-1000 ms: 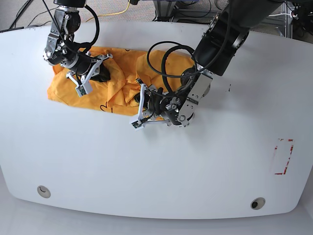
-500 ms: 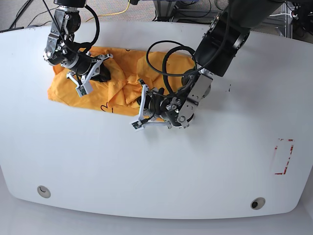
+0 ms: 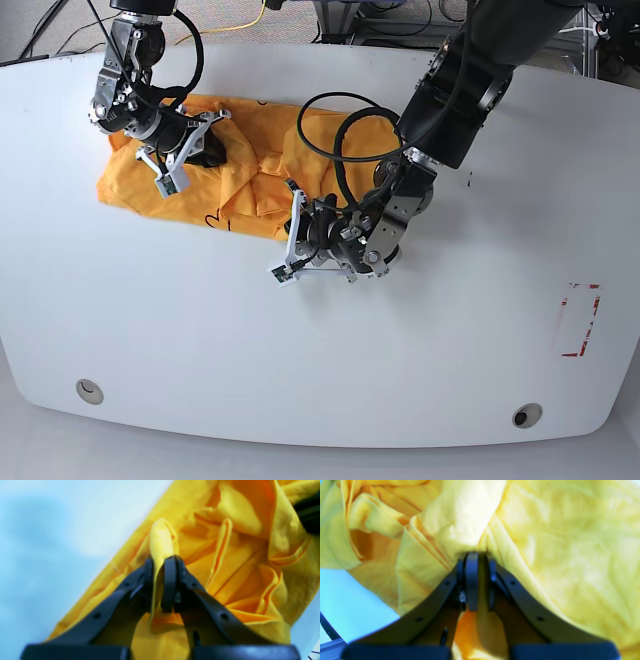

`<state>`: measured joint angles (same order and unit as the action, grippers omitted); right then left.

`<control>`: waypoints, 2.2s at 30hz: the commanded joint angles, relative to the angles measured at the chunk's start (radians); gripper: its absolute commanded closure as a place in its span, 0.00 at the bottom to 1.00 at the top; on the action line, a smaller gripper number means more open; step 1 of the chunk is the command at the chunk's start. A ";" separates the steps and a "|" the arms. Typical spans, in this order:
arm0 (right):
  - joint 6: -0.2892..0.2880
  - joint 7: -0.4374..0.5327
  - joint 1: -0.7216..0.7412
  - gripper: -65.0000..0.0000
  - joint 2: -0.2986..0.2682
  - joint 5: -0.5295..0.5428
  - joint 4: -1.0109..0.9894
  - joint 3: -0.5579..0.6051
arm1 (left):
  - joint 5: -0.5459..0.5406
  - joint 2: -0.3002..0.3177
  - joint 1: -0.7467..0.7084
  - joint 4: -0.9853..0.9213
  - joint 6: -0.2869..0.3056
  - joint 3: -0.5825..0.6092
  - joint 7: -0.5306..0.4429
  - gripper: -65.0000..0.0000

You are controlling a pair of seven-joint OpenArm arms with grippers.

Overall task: Layout the t-shirt on the table in an organized manner, then fold the t-shirt properly
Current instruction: 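Grasp the folded end with the left gripper and pull it away from the right gripper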

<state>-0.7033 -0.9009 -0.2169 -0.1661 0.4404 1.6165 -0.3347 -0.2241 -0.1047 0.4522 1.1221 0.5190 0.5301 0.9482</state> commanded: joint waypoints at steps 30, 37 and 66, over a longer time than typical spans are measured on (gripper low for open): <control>0.005 -0.036 -0.003 0.92 -0.008 -0.032 0.023 -0.002 | -0.013 -0.052 0.067 -0.030 -0.049 -0.003 -0.067 0.94; 0.005 -0.036 -0.006 0.92 -0.008 -0.030 0.031 -0.002 | -0.018 -0.052 0.064 -0.029 -0.049 -0.003 -0.064 0.78; 0.005 -0.036 -0.006 0.92 -0.006 -0.027 0.031 -0.002 | -0.628 0.277 -0.019 0.255 -0.050 -0.106 -0.015 0.54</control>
<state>-0.7029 -0.9161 -0.2203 -0.1638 0.4290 1.6360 -0.3344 -0.8310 0.1654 0.4294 1.3510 0.4603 0.4347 0.9493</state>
